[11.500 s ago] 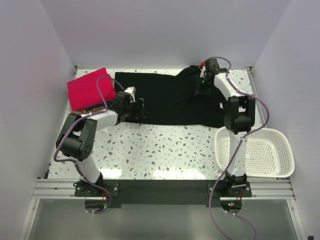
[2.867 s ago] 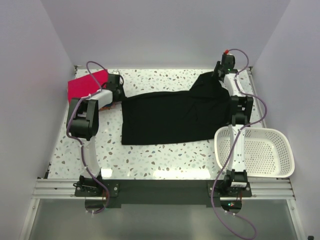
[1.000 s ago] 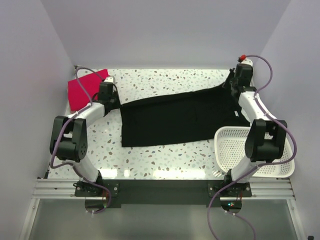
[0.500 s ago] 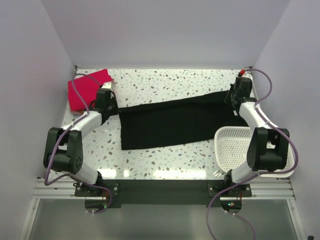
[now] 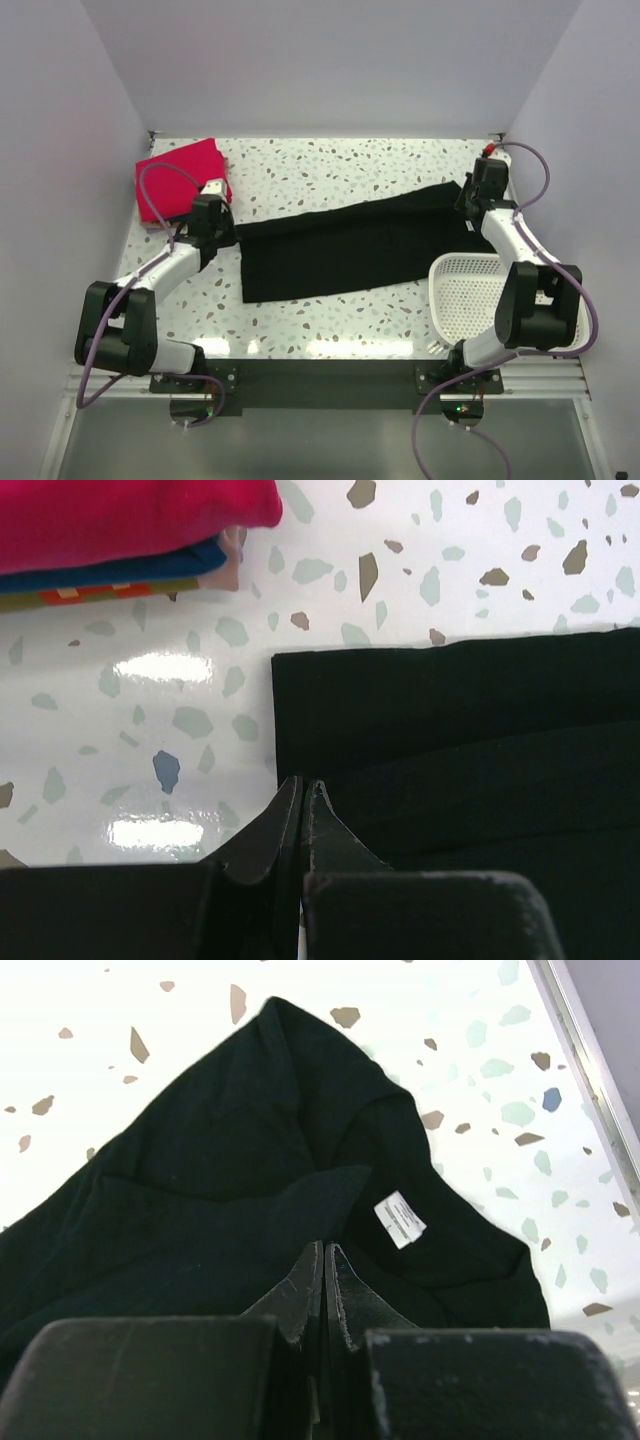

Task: Fold and stack the t-shirts
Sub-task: Fold the tshirt

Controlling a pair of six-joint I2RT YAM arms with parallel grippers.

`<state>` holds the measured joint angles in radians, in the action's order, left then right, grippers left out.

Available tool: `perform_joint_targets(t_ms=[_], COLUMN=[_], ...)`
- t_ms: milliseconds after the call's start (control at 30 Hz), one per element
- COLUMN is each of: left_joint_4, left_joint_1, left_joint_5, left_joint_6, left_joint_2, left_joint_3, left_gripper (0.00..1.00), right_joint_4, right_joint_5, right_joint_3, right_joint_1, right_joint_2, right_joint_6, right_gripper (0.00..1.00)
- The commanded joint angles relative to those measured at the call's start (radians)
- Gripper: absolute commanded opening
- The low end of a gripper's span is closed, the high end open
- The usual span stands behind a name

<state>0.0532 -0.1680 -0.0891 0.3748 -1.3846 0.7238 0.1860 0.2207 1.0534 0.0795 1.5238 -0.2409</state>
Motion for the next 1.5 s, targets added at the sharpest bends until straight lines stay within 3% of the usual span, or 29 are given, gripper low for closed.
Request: perform_joint_targets(t_ms=[0, 167, 200, 300, 333, 400, 433, 600, 767, 1000, 1467], left_joint_4=[-0.024, 0.014, 0.023, 0.109, 0.128, 0.177, 0.186, 0.145, 0.12, 0.048, -0.07], left_joint_1=[-0.008, -0.037, -0.041, -0.045, -0.047, -0.047, -0.047, -0.05, -0.099, -0.154, -0.154], left_joint_5=[-0.034, -0.037, -0.044, -0.099, -0.128, -0.153, -0.165, -0.14, -0.123, -0.055, 0.038], left_joint_6=[0.018, 0.039, 0.05, 0.085, 0.09, 0.105, 0.108, 0.104, 0.102, 0.108, 0.154], left_joint_2=[0.035, 0.076, 0.084, 0.122, 0.133, 0.16, 0.168, 0.147, -0.019, -0.211, -0.435], left_joint_3=[-0.027, -0.066, -0.072, -0.077, -0.077, -0.069, -0.064, -0.005, 0.147, 0.299, 0.312], left_gripper=[0.0, 0.03, 0.09, 0.5, 0.55, 0.7, 0.73, 0.75, 0.77, 0.8, 0.81], right_joint_4=[0.006, 0.024, 0.024, 0.044, 0.061, 0.079, 0.084, 0.006, 0.017, -0.022, 0.059], right_joint_5=[0.055, 0.126, 0.15, 0.209, 0.221, 0.233, 0.224, 0.059, -0.172, -0.366, -0.351], right_joint_3=[-0.015, -0.065, -0.073, -0.072, -0.064, -0.033, -0.024, 0.008, 0.109, 0.221, 0.431], right_joint_1=[0.009, 0.008, 0.009, 0.011, 0.009, 0.009, 0.009, 0.008, -0.003, -0.021, -0.127], right_joint_2=[-0.022, -0.03, -0.034, -0.028, -0.027, -0.017, -0.019, -0.033, 0.076, 0.245, 0.483], right_joint_6=[0.018, 0.005, 0.002, -0.003, -0.001, -0.001, -0.003, 0.006, 0.009, -0.018, 0.025], right_gripper=[0.0, 0.0, 0.0, 0.0, 0.06, 0.3, 0.44, 0.49, 0.42, 0.4, 0.43])
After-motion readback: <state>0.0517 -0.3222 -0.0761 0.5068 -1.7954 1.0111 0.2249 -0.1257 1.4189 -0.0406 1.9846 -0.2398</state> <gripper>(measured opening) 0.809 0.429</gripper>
